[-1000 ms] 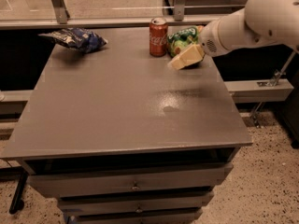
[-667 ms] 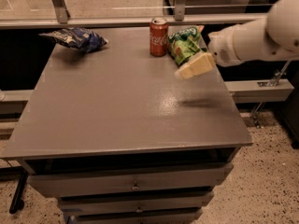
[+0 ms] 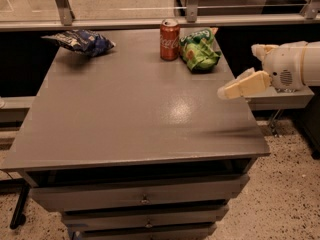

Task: Move green rice chip bag near coke can

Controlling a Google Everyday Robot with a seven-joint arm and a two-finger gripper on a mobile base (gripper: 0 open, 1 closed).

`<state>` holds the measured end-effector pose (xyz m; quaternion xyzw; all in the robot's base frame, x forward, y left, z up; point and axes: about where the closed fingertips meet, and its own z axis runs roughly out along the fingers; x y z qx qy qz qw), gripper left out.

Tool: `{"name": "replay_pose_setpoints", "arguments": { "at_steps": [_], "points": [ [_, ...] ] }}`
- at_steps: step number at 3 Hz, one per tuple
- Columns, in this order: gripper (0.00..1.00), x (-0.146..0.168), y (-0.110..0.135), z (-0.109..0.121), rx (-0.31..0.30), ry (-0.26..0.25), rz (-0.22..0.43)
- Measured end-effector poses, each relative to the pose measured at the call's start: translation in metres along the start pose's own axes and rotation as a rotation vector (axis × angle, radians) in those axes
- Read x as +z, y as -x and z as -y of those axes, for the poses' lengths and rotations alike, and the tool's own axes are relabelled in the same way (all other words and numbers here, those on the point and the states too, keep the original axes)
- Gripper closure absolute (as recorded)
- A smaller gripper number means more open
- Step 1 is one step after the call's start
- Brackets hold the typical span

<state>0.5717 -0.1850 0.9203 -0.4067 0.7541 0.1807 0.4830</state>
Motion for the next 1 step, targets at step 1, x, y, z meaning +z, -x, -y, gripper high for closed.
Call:
{"name": "replay_pose_setpoints", "arguments": {
  "at_steps": [1],
  "points": [
    [0.0, 0.001, -0.0006, 0.0006, 0.001, -0.003, -0.005]
  ]
}}
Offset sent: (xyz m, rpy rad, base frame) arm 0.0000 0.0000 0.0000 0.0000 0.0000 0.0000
